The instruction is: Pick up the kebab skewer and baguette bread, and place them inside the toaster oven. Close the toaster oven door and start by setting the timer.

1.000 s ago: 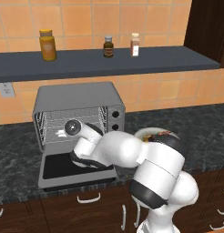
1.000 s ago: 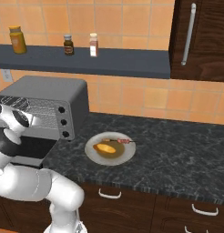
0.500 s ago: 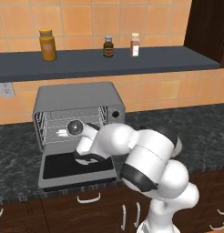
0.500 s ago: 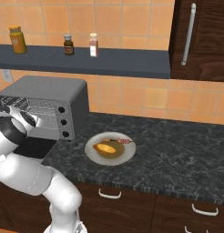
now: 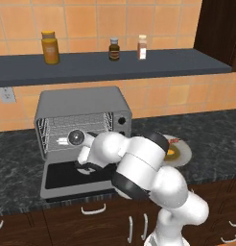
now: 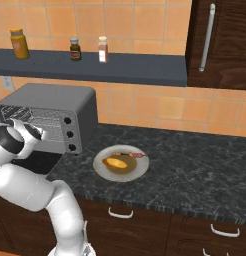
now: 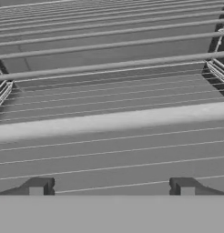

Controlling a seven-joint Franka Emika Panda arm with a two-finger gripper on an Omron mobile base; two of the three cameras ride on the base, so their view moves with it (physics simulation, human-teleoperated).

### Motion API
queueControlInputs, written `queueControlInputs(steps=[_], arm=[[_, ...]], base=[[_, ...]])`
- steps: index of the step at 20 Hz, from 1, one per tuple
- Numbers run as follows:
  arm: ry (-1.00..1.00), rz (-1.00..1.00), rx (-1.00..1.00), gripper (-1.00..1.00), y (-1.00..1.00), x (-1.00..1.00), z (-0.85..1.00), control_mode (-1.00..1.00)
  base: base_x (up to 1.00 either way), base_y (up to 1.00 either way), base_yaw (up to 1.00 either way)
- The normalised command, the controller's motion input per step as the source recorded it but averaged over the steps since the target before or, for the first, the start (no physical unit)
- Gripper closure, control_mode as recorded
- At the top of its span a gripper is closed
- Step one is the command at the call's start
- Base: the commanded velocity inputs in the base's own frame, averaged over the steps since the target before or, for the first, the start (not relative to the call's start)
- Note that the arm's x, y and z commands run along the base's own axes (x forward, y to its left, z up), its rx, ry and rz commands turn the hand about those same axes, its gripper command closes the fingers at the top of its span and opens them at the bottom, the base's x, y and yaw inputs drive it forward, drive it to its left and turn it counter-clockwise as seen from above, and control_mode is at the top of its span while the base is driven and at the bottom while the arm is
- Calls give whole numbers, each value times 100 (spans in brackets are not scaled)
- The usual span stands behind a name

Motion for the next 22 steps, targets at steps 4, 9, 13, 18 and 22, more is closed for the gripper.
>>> queueControlInputs(steps=[4, 9, 13, 18, 22], arm=[[-11, 1, 0, -100, 10, 22, -33, -100], [-1, 2, 2, -100, 0, 5, -23, -100], [11, 1, 2, -100, 0, -24, -57, -100], [12, 4, 1, -100, 0, -54, -79, -100], [10, 6, 0, -100, 0, -77, -98, -100]], base=[[0, 0, 0], [0, 0, 0], [0, 0, 0], [0, 0, 0], [0, 0, 0]])
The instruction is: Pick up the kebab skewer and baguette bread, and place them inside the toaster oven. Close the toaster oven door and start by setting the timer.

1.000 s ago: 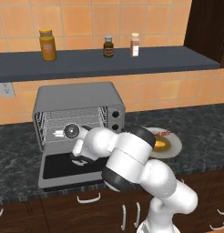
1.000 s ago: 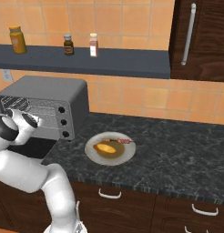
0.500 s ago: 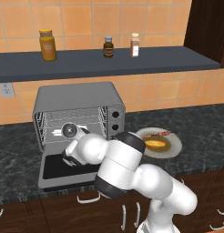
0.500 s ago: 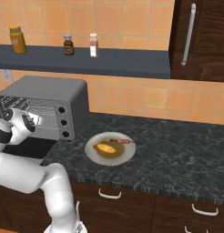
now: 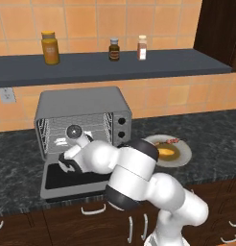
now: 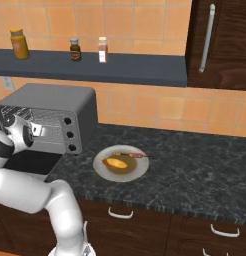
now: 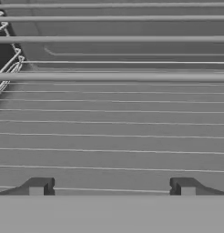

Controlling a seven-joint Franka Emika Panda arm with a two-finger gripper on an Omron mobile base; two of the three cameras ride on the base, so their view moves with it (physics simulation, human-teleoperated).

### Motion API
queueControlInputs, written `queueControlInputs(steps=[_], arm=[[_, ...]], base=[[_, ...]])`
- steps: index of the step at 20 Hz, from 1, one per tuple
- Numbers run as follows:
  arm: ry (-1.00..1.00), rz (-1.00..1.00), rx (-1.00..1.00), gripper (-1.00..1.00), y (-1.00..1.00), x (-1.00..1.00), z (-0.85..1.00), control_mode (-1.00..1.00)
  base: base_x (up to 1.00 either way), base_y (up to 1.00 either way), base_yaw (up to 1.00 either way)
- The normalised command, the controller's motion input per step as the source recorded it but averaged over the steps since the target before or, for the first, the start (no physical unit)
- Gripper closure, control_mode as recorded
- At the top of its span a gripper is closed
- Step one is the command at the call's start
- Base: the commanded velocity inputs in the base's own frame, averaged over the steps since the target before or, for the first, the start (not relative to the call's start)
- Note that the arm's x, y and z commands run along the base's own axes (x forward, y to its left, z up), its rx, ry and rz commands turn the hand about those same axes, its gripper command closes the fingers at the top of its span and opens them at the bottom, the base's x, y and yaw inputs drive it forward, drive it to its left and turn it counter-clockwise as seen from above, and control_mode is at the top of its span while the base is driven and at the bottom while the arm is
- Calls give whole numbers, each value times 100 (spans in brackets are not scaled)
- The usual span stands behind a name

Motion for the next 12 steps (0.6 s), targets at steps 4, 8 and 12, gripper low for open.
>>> queueControlInputs(steps=[4, 8, 12], arm=[[14, 4, 0, -100, 0, -94, -94, -100], [33, 0, 0, -100, 0, -84, -77, -100], [23, 0, 0, -100, 0, -100, -85, -100]], base=[[0, 0, 0], [0, 0, 0], [0, 0, 0]])
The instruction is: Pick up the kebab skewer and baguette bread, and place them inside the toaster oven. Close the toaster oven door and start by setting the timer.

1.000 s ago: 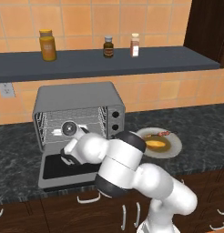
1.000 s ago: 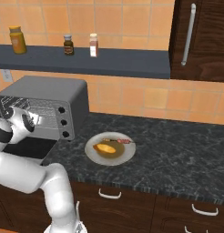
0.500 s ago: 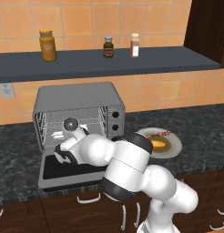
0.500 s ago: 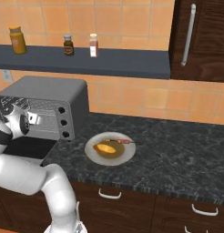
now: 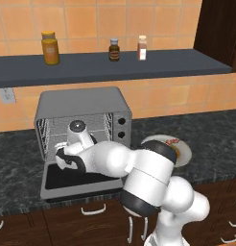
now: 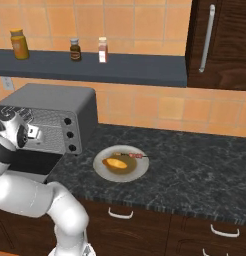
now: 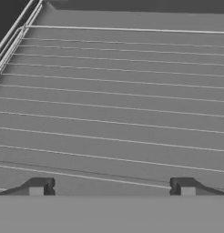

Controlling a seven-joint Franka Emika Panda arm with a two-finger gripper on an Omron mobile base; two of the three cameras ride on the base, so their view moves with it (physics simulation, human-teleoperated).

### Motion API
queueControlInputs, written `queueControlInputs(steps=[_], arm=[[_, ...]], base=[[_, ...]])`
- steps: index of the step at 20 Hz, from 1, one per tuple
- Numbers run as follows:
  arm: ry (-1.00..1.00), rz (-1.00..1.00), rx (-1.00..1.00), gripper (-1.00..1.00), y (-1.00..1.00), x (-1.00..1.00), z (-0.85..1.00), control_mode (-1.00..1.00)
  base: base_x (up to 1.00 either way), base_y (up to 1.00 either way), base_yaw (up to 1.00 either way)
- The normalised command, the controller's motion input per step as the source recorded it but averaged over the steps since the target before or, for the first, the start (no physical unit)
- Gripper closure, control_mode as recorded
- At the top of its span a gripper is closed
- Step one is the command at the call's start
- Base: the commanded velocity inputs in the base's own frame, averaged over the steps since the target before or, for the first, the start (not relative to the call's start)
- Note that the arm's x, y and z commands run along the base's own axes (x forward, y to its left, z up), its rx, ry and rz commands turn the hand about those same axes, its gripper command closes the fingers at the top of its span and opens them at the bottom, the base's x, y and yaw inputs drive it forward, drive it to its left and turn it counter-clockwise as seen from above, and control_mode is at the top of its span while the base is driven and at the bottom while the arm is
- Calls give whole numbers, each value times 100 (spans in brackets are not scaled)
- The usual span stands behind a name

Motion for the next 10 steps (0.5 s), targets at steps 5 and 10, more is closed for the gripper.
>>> queueControlInputs(steps=[5, 10], arm=[[16, 0, 0, -100, 0, -100, -100, -100], [16, 0, 0, -100, 0, -100, -100, -100]], base=[[0, 0, 0], [0, 0, 0]])
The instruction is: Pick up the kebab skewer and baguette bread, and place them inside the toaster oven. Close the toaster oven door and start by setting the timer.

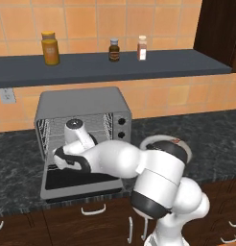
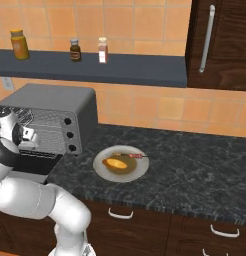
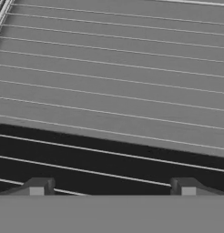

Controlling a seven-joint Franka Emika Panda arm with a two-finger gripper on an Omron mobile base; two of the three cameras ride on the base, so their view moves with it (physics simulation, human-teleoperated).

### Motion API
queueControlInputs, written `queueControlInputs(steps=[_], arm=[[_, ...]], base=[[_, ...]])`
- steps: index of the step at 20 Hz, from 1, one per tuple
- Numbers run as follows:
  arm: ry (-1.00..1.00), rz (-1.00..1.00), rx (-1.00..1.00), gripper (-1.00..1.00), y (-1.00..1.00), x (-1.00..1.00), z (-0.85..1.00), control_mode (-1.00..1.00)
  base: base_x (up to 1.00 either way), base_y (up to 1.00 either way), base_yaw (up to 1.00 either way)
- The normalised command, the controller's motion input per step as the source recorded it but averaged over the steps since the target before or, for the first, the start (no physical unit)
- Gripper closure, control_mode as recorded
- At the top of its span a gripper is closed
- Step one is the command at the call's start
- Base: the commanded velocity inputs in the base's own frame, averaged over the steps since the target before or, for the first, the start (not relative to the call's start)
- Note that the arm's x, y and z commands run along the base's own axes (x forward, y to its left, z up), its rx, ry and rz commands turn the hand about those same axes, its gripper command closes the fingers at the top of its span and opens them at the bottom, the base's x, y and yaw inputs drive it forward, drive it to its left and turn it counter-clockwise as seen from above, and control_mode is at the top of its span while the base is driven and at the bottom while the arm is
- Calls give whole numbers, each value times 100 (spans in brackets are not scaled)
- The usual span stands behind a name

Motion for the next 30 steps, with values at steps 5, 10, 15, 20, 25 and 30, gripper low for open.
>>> queueControlInputs(steps=[5, 10, 15, 20, 25, 30], arm=[[16, 0, 0, -100, -1, -100, -100, -100], [8, 0, 0, -100, 0, -100, -100, -100], [6, 0, 0, -100, -11, -100, -97, -100], [1, -1, 3, -100, -71, -100, 3, -100], [0, -5, 7, -100, -100, -76, 85, -100], [-4, 0, 5, -100, -100, -58, 32, -100]], base=[[0, 0, 0], [0, 0, 0], [0, 0, 0], [0, 0, 0], [0, 0, 0], [0, 0, 0]])
